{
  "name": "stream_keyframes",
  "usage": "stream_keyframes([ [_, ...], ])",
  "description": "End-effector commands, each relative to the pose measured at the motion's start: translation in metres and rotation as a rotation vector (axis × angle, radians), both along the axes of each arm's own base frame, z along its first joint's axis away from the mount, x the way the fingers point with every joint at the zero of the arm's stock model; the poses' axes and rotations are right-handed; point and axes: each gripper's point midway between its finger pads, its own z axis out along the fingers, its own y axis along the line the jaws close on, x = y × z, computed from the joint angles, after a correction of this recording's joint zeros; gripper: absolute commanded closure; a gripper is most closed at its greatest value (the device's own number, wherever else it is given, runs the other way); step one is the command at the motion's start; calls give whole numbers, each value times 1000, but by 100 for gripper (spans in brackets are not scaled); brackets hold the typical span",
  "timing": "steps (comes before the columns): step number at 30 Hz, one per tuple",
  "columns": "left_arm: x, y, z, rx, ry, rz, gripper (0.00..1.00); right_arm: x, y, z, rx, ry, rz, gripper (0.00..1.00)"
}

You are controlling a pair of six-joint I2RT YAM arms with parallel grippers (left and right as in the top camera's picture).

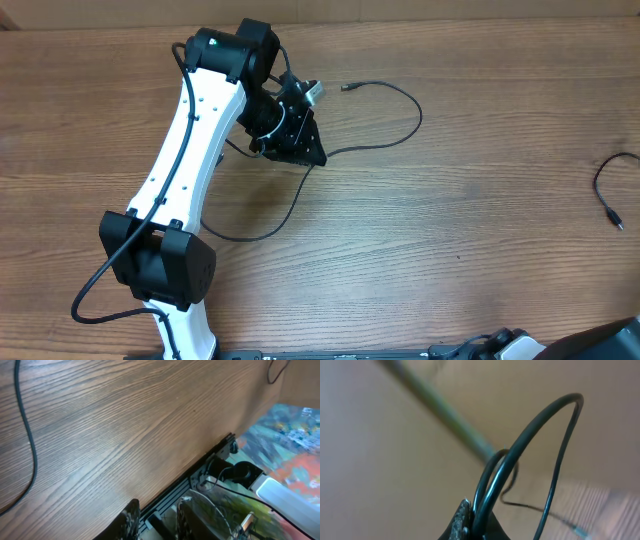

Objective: Untangle cables

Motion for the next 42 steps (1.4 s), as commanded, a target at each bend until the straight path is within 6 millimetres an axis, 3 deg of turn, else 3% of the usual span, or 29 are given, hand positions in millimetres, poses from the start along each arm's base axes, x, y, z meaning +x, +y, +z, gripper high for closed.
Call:
stream_keyframes([
  [1, -3, -9, 6, -48, 13, 2, 74, -25, -26, 23, -76, -24, -108, 74],
  [2, -3, -10, 7, -52, 12, 1, 74, -29, -31, 22, -78, -25, -120, 9],
  [3, -3, -11, 7, -52, 11, -1, 73, -32, -35, 19, -70, -20, -131, 0],
  [8, -5, -13, 7, -52, 11, -9, 72, -25, -31, 5, -24, -8, -54, 0],
  [13, -6, -13, 7, -51, 14, -10, 73, 1, -1, 13, -41, -36, 119, 0],
  [17, -7, -13, 7, -49, 19, -14, 75, 22, 34, 11, -17, -42, 309, 0],
  [26, -6, -12, 7, -53, 10, -19, 77, 69, 162, -11, -72, 34, 850, 0],
  [29, -6, -13, 7, -57, 11, -19, 78, 80, 205, -35, -57, 115, 959, 0],
  [35, -4, -15, 9, -75, 1, -22, 80, 91, 280, -113, -63, 494, 993, 0],
  [38, 4, -15, 8, -79, -33, -17, 80, 89, 319, -136, -99, 644, 1003, 0],
  [42, 14, -4, 7, -66, -23, 50, 81, 81, 385, -148, -165, 728, 1116, 0],
])
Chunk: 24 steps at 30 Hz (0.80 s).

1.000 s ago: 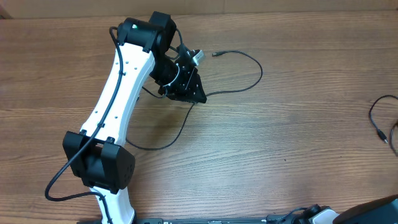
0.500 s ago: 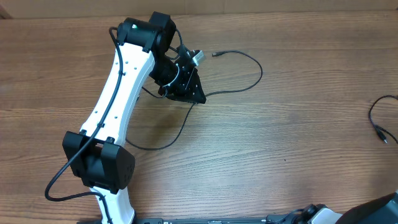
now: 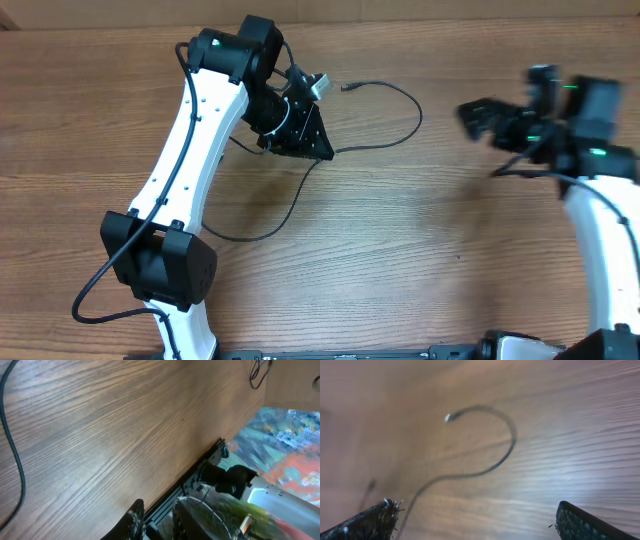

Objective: Untangle cables

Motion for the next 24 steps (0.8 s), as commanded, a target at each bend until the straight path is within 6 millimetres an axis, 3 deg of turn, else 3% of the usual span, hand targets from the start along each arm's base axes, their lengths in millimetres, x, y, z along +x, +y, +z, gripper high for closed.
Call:
stream_keyframes([
  [1, 9, 15, -1, 25, 25, 81, 82, -1, 28, -2, -142, -13, 51, 0],
  [4, 22, 46, -12, 133, 51, 206, 83, -8, 63, -3, -154, -20, 134, 0],
  [6, 31, 68, -16, 174, 71, 291, 82, -11, 76, -5, -166, -20, 164, 0],
  [9, 41, 97, -16, 175, 117, 419, 82, -12, 81, -15, -167, 14, 173, 0],
  [13, 52, 133, -15, 164, 173, 573, 81, -12, 79, -43, -76, 175, 32, 0],
  [19, 53, 150, -8, 93, 212, 630, 78, -7, 94, -75, -52, 273, -50, 0],
  [24, 51, 149, -8, 94, 211, 614, 78, -2, 92, -101, 19, 386, -362, 0],
])
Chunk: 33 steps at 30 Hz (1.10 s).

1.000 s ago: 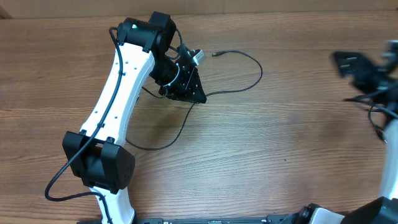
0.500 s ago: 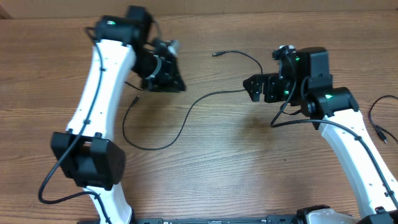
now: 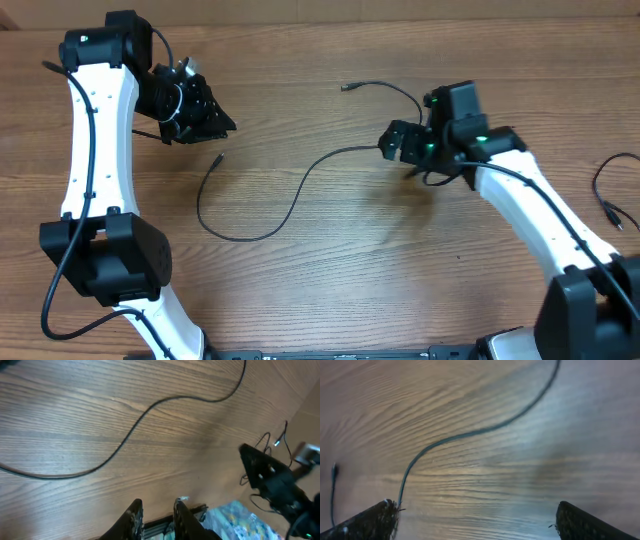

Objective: Untangle cables

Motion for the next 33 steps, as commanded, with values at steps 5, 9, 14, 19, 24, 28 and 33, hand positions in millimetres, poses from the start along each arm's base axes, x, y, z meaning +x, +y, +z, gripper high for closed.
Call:
stream_keyframes([
  [5, -3, -9, 4, -29, -1, -19, 78, 21, 28, -13, 159, 47, -340, 0],
  [9, -4, -9, 4, -29, -4, -31, 78, 27, 43, -19, 230, 58, -513, 0],
  [14, -5, -10, 4, -29, -10, -46, 78, 35, 62, -27, 331, 53, -733, 0],
  [19, -5, -9, 4, -26, -26, -67, 78, 38, 95, -46, 435, 95, -817, 0],
  [24, -6, -9, 4, -25, -37, -86, 78, 31, 112, -77, 460, 166, -893, 0],
  [28, -7, -10, 4, -25, -40, -99, 77, 27, 122, -93, 481, 210, -937, 0],
  [33, -8, -10, 4, -26, -43, -105, 77, 38, 130, -86, 540, 180, -912, 0],
])
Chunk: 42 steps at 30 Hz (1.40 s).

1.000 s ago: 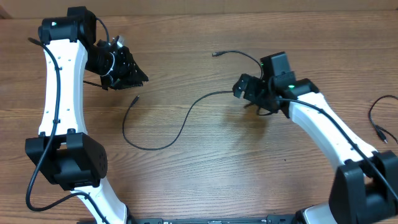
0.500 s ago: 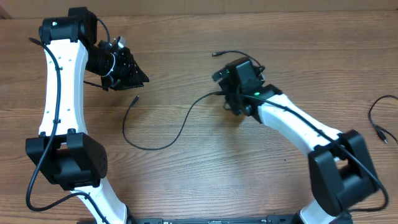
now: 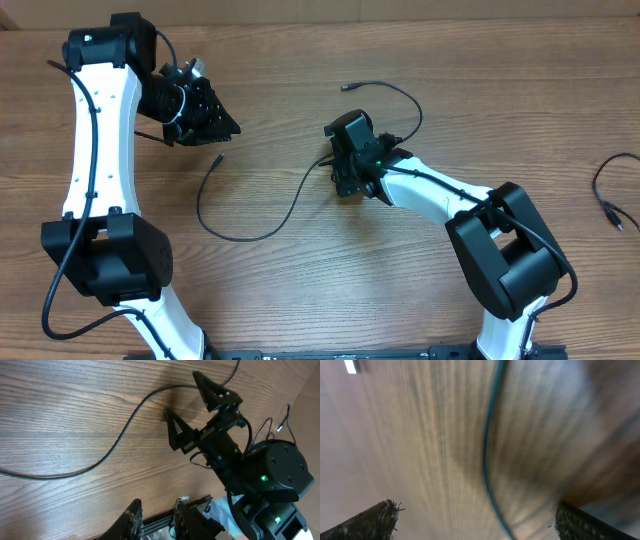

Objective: Untangle cables

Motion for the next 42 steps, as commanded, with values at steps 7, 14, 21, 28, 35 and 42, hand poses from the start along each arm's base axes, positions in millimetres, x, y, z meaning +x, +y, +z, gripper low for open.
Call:
stream_keyframes([
  [7, -4, -4, 2, -12, -9, -32, 76, 45, 31, 48, 42, -325, 138, 0],
  [14, -5, -6, 4, -25, -1, -29, 76, 34, 39, 42, 69, -276, 197, 18],
  [21, -6, -9, 6, -46, 1, -31, 76, 10, 37, 18, 24, -160, 287, 0],
  [28, -6, -9, 6, -46, 0, -31, 75, -3, 4, -8, -120, -47, 215, 0],
  [35, -7, -9, 6, -46, 2, -31, 75, 9, -17, -8, -185, -72, 148, 0],
  [42, -6, -9, 6, -47, 1, -31, 75, 35, -25, -8, -221, -169, 137, 0],
])
